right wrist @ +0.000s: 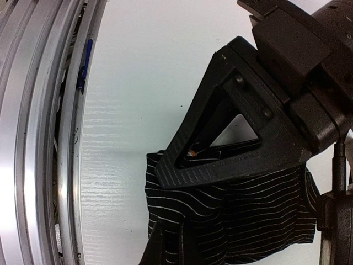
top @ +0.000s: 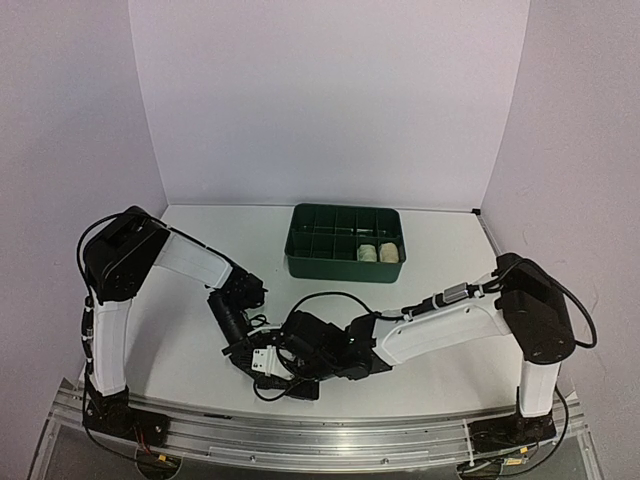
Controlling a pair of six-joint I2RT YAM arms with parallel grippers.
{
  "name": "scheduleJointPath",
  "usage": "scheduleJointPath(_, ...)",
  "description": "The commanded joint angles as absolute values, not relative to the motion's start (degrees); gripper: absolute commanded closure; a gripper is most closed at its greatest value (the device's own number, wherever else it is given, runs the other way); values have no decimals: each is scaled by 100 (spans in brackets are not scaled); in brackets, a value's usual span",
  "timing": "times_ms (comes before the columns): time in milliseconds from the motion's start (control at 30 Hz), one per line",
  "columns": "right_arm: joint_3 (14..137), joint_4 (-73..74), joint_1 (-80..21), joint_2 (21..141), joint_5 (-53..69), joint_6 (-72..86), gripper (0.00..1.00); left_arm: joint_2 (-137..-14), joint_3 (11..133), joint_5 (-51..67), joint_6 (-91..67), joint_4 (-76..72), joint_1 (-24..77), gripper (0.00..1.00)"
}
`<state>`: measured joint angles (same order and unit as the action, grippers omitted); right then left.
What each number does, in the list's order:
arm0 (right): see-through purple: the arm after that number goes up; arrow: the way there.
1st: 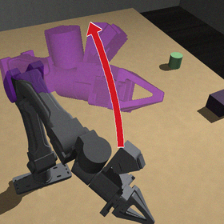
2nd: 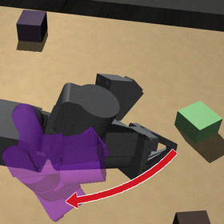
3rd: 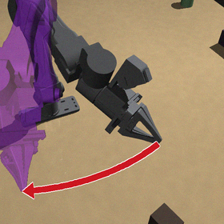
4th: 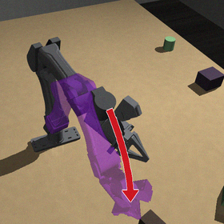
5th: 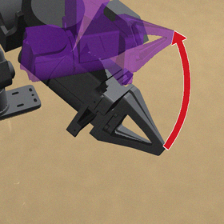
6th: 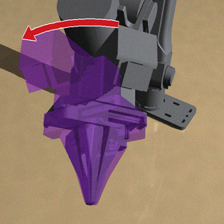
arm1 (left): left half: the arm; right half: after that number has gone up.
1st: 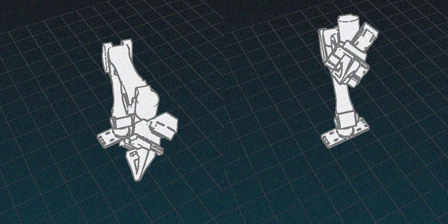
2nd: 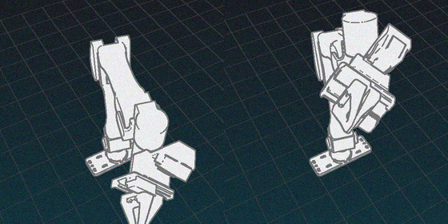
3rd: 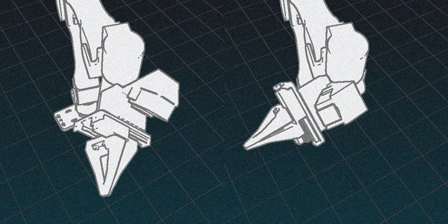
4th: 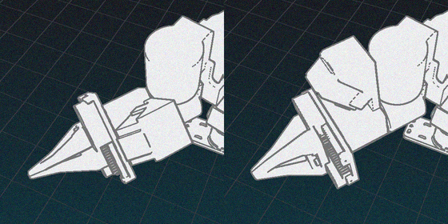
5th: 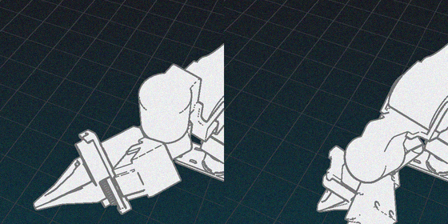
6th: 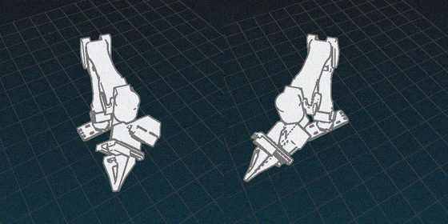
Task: Roll the underwear
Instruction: Roll the underwear to the center of the board.
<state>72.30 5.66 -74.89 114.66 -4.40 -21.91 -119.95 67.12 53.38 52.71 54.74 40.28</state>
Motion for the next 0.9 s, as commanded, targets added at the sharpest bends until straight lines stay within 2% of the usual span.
scheduleJointPath(0, 7190, 1037, -7532, 11655, -550, -1624, 97, -11697, 6624, 4937, 5669, 5407, 3950, 100)
scheduleJointPath(67, 7201, 1038, -7530, 11626, -715, -1661, 75, -11767, 6642, 4839, 5674, 5408, 3957, 100)
scheduleJointPath(100, 7234, 1038, -7529, 11620, -807, -1714, 68, -11819, 6668, 4803, 5679, 5418, 3958, 100)
scheduleJointPath(133, 7279, 1037, -7523, 11621, -884, -1800, 66, -11858, 6686, 4775, 5688, 5429, 3963, 100)
scheduleJointPath(433, 7429, 1177, -7518, 11931, -1034, -1809, 68, -11876, 6716, 4717, 5809, 5437, 3955, 100)
scheduleJointPath(500, 7464, 1220, -7515, 12028, -1181, -1776, 72, -11878, 6719, 4765, 5870, 5476, 3956, 100)
scheduleJointPath(533, 7481, 1260, -7508, 12092, -1219, -1766, 77, -11882, 6731, 4796, 5934, 5522, 3955, 100)
scheduleJointPath(600, 7480, 1342, -7474, 12207, -1169, -1660, 94, -11862, 6749, 4913, 6092, 5624, 3946, 90)
scheduleJointPath(633, 7454, 1401, -7440, 12232, -1056, -1469, 99, -11796, 6749, 4991, 6180, 5681, 3927, 78)
scheduleJointPath(667, 7411, 1445, -7385, 12245, -904, -1259, 100, -11706, 6741, 5055, 6301, 5710, 3887, 60)
scheduleJointPath(700, 7334, 1463, -7294, 12225, -664, -1049, 100, -11577, 6707, 5110, 6393, 5700, 3834, 45)
scheduleJointPath(733, 7247, 1481, -7238, 12212, -358, -806, 100, -11381, 6666, 5166, 6521, 5682, 3739, 35)
scheduleJointPath(867, 7290, 1685, -7004, 12318, 755, -132, 100, -10614, 6448, 5286, 6863, 5400, 3241, 28)
